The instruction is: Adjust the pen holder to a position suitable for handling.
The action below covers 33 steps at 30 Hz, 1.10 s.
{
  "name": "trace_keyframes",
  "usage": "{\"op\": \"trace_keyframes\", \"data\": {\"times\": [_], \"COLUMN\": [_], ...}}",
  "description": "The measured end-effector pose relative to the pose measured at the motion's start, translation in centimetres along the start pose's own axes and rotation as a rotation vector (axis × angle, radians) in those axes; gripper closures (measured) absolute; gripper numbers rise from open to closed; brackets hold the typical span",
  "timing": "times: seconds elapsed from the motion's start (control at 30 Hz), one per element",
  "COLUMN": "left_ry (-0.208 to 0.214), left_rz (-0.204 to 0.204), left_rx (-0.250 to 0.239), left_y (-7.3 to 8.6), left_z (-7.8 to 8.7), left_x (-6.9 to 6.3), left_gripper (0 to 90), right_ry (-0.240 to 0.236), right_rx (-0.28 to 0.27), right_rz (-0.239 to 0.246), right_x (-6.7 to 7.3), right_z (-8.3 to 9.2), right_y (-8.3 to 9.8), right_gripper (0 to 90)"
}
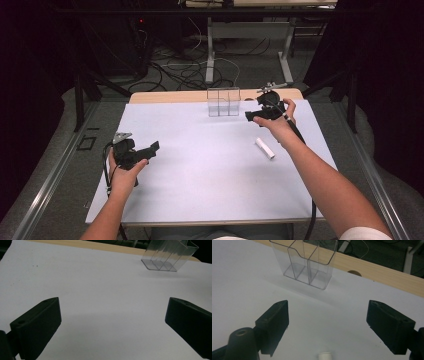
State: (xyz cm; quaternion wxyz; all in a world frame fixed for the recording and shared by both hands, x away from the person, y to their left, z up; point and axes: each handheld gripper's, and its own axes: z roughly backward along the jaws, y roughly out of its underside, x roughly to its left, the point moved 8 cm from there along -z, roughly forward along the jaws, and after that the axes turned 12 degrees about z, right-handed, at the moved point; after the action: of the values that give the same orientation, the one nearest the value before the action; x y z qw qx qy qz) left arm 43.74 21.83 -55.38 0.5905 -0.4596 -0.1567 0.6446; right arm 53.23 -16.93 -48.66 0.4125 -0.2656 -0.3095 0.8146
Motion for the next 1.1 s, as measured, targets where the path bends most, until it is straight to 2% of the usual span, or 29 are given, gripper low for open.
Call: {"op": "trace_keyframes", "data": {"times": [0.07,0.23,0.37,0.53,0.67,0.8,0.87,0.9,0.93,0.97,1.1], "left_ry": [0.0,0.001,0.002,0.001,0.005,0.003,0.003,0.004,0.004,0.003,0.001], "left_rz": [0.005,0.006,0.005,0.002,0.005,0.002,0.0,0.0,0.005,0.009,-0.001], "left_rx": [-0.002,-0.003,-0.002,0.0,-0.002,0.002,0.004,0.007,0.003,0.007,0.016], "left_y": [0.0,0.0,0.0,0.0,0.0,0.0,0.1,0.2,0.2,0.3,0.4], "left_z": [0.0,0.0,0.0,0.0,-0.1,-0.1,-0.2,-0.2,-0.3,-0.3,-0.4], "left_x": [0.0,0.0,0.0,0.1,0.1,0.0,0.0,0.0,0.0,0.0,-0.1], "left_gripper": [0.3,0.3,0.3,0.3,0.3,0.3,0.3,0.3,0.3,0.4,0.7], "right_ry": [-0.009,-0.004,0.002,0.013,-0.004,-0.01,-0.006,0.01,0.01,0.001,-0.02], "right_rx": [0.005,0.023,0.021,0.027,0.049,0.07,0.072,0.069,0.069,0.066,0.074], "right_rz": [0.01,0.075,0.081,0.092,0.079,0.095,0.109,0.15,0.15,0.176,0.198], "right_x": [0.1,0.1,0.2,0.3,0.4,0.2,0.1,-0.1,-0.1,-0.2,-0.4], "right_z": [-0.1,-0.5,-0.6,-1.2,-1.7,-2.5,-2.9,-3.3,-3.3,-3.8,-4.8], "right_y": [-0.2,-1.5,-1.9,-2.7,-3.2,-3.6,-3.8,-4.0,-4.0,-4.0,-3.8], "right_gripper": [19.7,26.3,31.8,32.7,34.2,38.2,41.8,46.6,46.6,47.6,47.0]}}
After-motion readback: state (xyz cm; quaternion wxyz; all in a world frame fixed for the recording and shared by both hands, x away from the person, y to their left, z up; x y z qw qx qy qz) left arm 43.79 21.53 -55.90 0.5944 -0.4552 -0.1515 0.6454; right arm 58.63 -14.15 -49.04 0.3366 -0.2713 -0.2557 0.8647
